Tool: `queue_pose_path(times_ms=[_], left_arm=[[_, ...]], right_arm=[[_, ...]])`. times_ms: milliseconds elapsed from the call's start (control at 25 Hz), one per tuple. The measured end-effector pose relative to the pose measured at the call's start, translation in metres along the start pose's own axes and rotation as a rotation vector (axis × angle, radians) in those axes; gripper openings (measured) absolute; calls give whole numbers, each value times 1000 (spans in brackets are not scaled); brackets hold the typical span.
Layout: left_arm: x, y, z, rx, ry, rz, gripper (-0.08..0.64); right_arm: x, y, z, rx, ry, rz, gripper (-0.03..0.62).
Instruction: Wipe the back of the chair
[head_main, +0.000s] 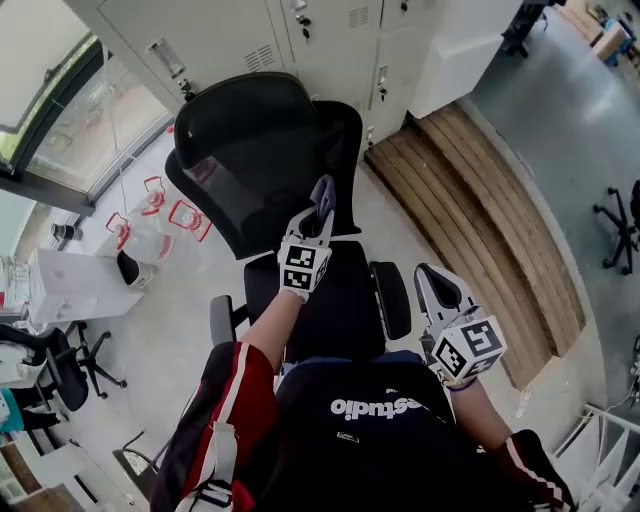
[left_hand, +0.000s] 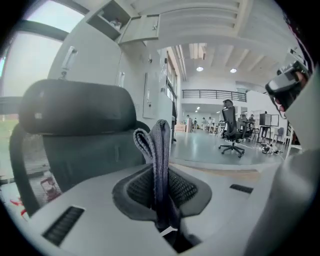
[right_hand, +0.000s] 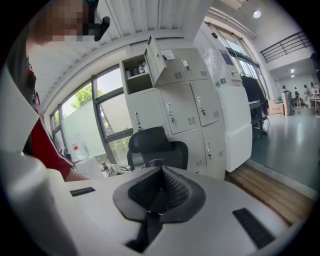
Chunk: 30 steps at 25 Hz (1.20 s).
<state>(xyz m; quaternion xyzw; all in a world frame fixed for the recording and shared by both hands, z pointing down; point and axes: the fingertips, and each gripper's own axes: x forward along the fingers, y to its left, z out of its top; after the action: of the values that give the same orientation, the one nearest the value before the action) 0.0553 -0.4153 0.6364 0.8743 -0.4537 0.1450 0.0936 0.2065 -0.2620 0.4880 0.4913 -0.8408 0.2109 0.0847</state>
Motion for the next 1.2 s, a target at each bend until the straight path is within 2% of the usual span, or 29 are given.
queue_pose_path(times_ms=[160, 360, 560, 760, 960, 1200], left_arm=[[-79, 38, 39, 8, -56, 53, 61], [-164, 66, 66, -12, -89, 131, 61], [-241, 75, 81, -39, -113, 182, 61], [-300, 81, 87, -118, -162, 207, 61], [-324, 79, 89, -62, -159, 160, 61], [-351, 77, 83, -62, -169, 65, 61]], right_arm=[[20, 45, 19, -35, -31, 73, 15], [39, 93, 36, -76, -57, 146, 15], [51, 136, 49, -120, -78, 198, 15], [61, 169, 47, -149, -68, 212, 15], [64, 199, 34, -149, -54, 193, 15], [57, 230, 19, -120, -66, 128, 15]])
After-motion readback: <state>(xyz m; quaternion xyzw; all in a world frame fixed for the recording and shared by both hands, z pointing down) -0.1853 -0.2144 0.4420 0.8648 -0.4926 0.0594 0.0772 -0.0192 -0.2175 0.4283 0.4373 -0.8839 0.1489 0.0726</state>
